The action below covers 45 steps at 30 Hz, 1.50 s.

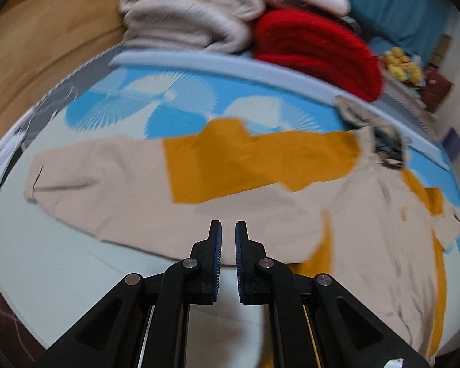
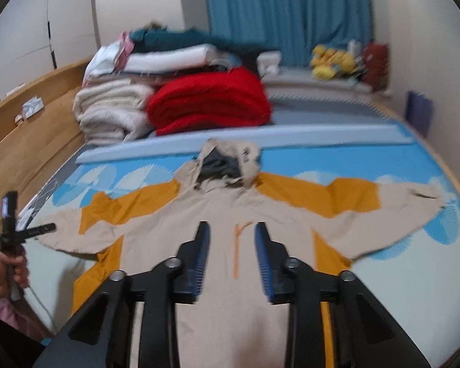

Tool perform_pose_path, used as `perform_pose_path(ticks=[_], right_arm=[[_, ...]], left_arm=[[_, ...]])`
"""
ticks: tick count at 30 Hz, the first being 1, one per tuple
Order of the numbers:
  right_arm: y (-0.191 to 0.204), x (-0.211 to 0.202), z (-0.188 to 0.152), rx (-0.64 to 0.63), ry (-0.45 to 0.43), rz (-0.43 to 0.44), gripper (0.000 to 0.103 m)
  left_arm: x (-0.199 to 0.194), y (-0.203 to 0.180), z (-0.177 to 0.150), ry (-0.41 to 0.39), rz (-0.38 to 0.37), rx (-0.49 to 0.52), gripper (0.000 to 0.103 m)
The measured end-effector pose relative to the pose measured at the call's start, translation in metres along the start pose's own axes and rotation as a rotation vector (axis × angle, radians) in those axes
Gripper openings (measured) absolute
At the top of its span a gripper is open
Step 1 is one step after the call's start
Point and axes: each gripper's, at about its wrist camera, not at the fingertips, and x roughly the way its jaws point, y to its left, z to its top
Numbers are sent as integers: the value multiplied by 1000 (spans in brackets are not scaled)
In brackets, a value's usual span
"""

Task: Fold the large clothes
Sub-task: 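Grasp the jacket sleeve with the left gripper and fold it across the body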

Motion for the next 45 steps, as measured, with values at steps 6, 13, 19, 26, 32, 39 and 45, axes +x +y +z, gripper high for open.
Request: perform_pose_path(ticks=[6, 13, 19, 26, 32, 39, 45], right_arm=[[9, 62, 25, -53, 19, 10, 56], [24, 97, 29, -129, 73, 37, 58], [36, 105, 33, -207, 58, 48, 78], [29, 123, 28, -179, 110, 42, 78], [16, 138, 25, -122, 162, 19, 22], [-4, 154, 19, -38, 248, -24, 17], [-10, 154, 15, -63, 256, -44, 35]], left_arm=[[31, 55, 6, 37, 78, -118, 7], [53, 135, 19, 33, 150, -319, 16], [61, 212, 15, 22, 197, -570, 31], [80, 273, -3, 44, 244, -731, 32], [85, 278, -2, 19, 249, -733, 27], [66, 251, 26, -67, 298, -673, 0], [2, 111, 93, -280, 174, -410, 0]])
